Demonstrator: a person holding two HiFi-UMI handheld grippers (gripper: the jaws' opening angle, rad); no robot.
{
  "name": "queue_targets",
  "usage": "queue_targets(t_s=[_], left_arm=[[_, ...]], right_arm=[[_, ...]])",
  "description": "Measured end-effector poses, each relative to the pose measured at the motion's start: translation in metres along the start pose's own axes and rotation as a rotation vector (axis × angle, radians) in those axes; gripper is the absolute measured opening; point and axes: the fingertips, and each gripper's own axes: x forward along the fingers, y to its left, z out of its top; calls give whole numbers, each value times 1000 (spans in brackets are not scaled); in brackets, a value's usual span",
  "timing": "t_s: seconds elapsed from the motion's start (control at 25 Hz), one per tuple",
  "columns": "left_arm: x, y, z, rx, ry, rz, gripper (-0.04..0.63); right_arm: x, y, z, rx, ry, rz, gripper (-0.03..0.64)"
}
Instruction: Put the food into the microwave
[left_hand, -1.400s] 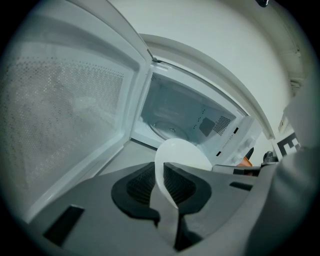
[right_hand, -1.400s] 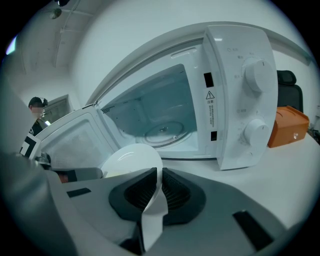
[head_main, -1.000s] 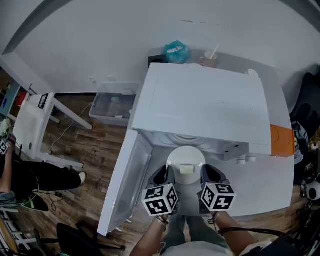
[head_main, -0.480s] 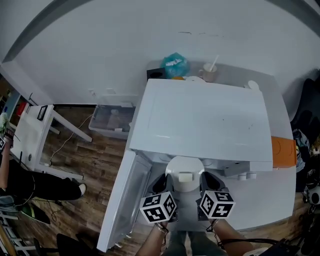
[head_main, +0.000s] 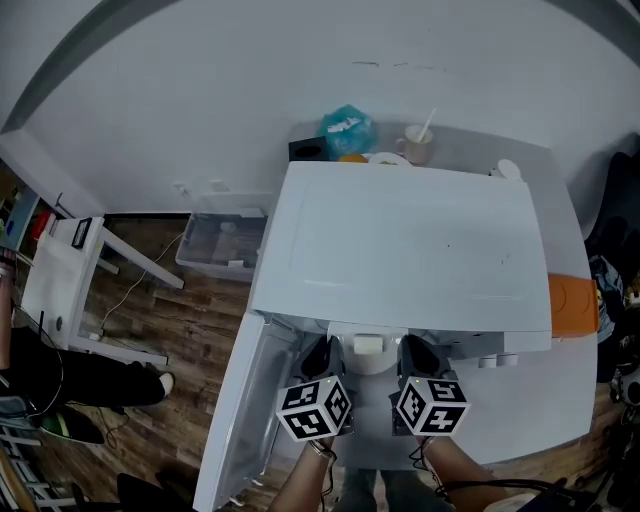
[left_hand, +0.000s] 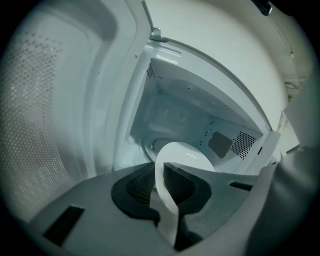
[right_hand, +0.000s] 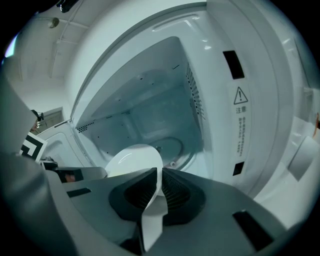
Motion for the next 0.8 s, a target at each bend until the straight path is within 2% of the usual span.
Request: queue_targets(t_s=[0.2,0.8], left_arm=[[12,-1,6,-14,-28,-33,55],[37,0,26,26,-94,-31,55]], right_arm=[[8,-4,10,4,-30,-7,40],[32,-6,31,-9,-113,-42,41]])
